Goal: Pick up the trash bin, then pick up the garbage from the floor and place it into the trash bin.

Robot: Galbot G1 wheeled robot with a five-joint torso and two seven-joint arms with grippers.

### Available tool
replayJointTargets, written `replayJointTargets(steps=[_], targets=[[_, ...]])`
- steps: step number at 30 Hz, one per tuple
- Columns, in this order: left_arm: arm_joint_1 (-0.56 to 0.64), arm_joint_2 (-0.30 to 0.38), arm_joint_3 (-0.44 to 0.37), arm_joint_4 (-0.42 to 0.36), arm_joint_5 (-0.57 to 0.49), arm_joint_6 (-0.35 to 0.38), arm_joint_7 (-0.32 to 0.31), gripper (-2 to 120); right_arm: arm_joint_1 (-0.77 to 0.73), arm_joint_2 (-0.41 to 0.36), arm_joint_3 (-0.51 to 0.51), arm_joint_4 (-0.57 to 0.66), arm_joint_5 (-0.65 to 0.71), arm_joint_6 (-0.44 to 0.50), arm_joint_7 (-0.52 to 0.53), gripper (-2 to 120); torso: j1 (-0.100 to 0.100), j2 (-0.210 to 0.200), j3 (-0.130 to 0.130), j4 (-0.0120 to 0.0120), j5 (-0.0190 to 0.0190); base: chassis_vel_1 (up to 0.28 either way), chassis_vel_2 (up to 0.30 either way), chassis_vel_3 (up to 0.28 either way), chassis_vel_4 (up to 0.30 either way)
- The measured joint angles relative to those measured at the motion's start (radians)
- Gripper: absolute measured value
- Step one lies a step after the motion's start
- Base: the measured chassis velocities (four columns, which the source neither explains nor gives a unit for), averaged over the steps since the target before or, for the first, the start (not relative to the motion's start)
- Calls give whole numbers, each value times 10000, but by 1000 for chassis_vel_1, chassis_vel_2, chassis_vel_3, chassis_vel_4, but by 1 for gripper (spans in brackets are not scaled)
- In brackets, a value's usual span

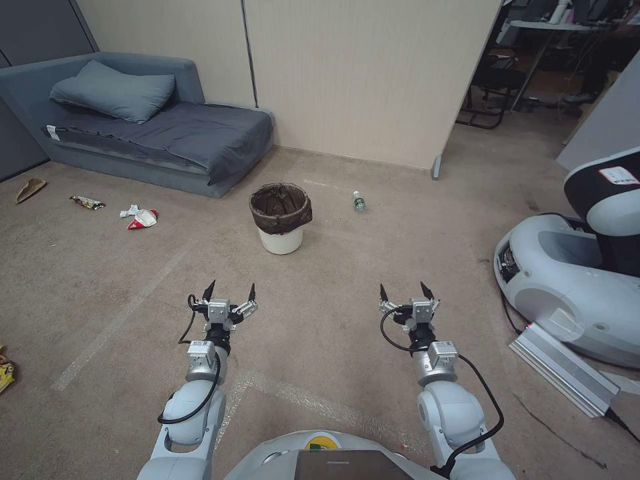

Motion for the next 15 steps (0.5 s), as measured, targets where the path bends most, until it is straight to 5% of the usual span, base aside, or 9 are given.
replayJointTargets(steps=[15], targets=[[0,0,0,1,0,0,0,100,0,0,0,0,0,0,0,100,0,0,0,0,0,0,0,0,0]])
